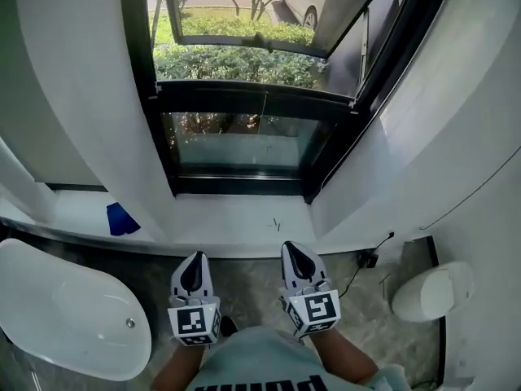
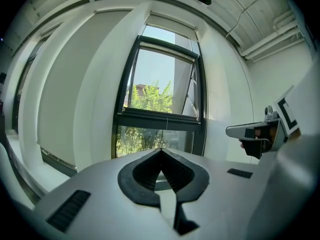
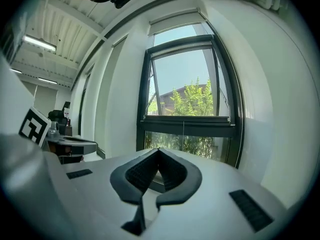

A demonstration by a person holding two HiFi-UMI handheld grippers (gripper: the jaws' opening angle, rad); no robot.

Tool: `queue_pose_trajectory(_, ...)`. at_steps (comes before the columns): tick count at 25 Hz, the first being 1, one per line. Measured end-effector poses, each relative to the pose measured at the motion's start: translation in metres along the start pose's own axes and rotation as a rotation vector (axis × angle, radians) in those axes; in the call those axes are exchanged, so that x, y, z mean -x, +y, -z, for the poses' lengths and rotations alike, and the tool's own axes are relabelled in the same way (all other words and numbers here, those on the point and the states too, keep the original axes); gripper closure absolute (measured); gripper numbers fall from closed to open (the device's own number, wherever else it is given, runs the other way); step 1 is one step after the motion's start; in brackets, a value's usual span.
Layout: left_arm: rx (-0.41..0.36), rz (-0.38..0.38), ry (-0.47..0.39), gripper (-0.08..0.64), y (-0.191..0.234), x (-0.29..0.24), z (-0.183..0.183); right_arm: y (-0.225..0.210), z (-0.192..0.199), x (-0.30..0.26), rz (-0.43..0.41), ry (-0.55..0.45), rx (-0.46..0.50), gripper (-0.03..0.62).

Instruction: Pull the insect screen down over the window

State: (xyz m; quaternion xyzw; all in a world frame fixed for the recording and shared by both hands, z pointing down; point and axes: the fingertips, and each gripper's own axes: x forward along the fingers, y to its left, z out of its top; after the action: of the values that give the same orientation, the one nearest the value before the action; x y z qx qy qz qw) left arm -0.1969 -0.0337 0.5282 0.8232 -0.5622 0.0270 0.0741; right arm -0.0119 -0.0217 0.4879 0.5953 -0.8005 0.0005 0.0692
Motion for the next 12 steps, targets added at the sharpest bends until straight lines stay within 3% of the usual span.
queue_pose_trajectory(7, -0.029, -0.005, 0.013, 0.547, -0.03, 0.031, 0.011, 0.007, 0.021, 0.046, -0.045, 0.023, 0.003, 0.586)
queue_pose_trajectory(12, -0.044, -0.017, 0.01, 0.546, -0.082, 0.054, 0.02, -0.009, 0.036, 0.095, -0.072, -0.002, -0.014, 0.584)
